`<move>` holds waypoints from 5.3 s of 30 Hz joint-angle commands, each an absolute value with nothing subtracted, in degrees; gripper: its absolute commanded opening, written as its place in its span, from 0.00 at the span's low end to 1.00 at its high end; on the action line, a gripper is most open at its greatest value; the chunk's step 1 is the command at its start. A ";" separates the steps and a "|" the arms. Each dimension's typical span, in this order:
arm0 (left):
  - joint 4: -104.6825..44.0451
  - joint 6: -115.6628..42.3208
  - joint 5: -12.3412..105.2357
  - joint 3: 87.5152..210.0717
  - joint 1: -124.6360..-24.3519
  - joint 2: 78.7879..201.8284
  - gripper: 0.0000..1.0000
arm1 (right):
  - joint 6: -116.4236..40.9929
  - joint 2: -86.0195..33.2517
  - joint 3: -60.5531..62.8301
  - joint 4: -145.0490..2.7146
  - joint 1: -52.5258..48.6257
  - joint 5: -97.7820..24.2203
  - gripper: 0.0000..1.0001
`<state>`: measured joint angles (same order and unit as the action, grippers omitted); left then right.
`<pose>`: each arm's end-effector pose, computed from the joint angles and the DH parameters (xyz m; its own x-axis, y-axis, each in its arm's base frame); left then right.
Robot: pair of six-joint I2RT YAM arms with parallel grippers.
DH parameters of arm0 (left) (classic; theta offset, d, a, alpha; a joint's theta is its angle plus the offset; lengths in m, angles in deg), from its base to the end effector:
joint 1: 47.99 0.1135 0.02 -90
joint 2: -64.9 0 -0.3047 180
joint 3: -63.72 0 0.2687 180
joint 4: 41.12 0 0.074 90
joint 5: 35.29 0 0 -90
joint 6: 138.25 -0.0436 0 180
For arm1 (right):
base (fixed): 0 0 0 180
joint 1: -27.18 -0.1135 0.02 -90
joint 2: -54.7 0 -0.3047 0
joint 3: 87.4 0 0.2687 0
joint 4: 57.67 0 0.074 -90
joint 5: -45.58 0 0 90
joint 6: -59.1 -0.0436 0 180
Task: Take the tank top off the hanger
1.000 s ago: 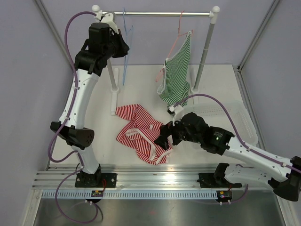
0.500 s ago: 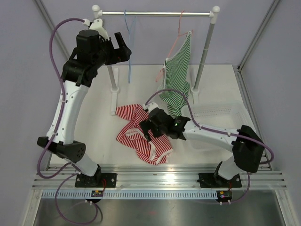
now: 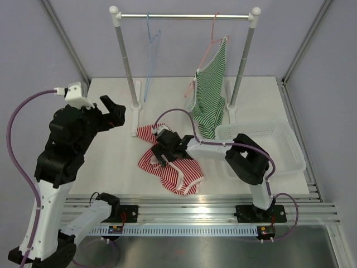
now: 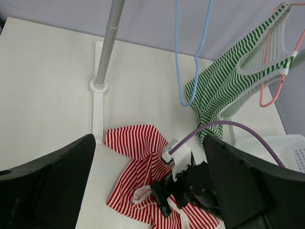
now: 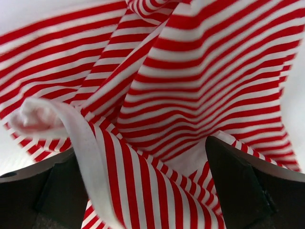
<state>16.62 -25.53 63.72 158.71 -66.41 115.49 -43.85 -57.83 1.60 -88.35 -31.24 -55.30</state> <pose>0.1278 -0.0354 0.5099 -0.2666 -0.3133 -0.9115 0.0700 0.9369 -0.3425 0.2434 0.3803 0.1929 -0.5885 -0.5371 -0.6043 -0.6638 0.7477 -0.0182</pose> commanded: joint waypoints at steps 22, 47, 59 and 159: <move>9.67 -31.46 76.95 133.67 -66.19 97.42 0.99 | -48.65 -24.68 3.54 -112.28 -31.71 -72.68 0.00; 10.80 -30.68 74.58 136.47 -66.28 96.45 0.99 | -60.24 -6.74 -14.01 -106.25 -1.39 -103.58 0.00; 10.28 -25.49 62.82 145.79 -66.28 105.50 0.99 | -71.07 -3.14 -17.82 -117.59 -1.39 -99.09 0.99; 1.94 -31.65 56.21 168.23 -85.96 131.63 0.00 | -53.22 7.07 -14.11 -90.92 -1.39 -36.26 1.00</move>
